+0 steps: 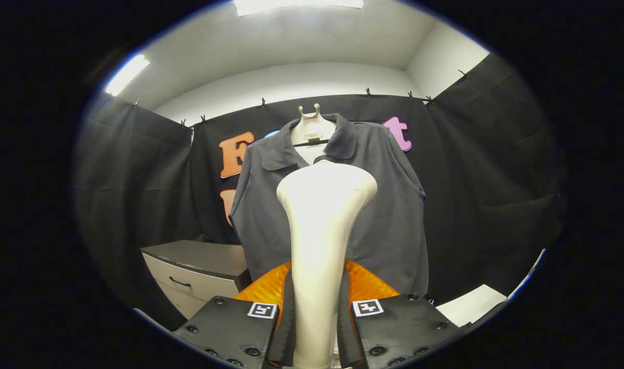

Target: Iron the clothes twice with a garment steamer, once on the left side and once on the right side.

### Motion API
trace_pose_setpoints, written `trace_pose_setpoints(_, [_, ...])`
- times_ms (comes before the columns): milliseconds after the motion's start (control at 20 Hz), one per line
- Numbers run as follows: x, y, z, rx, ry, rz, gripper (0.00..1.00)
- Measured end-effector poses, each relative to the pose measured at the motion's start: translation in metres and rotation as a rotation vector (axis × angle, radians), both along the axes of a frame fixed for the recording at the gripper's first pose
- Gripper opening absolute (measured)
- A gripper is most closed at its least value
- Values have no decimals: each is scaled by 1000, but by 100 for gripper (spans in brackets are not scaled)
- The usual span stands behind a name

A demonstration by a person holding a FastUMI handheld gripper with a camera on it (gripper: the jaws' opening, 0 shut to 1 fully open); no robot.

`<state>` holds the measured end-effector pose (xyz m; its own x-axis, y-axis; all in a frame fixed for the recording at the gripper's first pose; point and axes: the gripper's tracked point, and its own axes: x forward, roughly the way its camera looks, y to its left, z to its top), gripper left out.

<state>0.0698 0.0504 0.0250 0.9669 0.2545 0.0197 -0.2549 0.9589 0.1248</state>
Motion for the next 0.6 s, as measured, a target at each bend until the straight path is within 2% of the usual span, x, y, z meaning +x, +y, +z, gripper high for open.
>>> trace_pose_setpoints(600, [-21,-4,34,9,-100,-8,40])
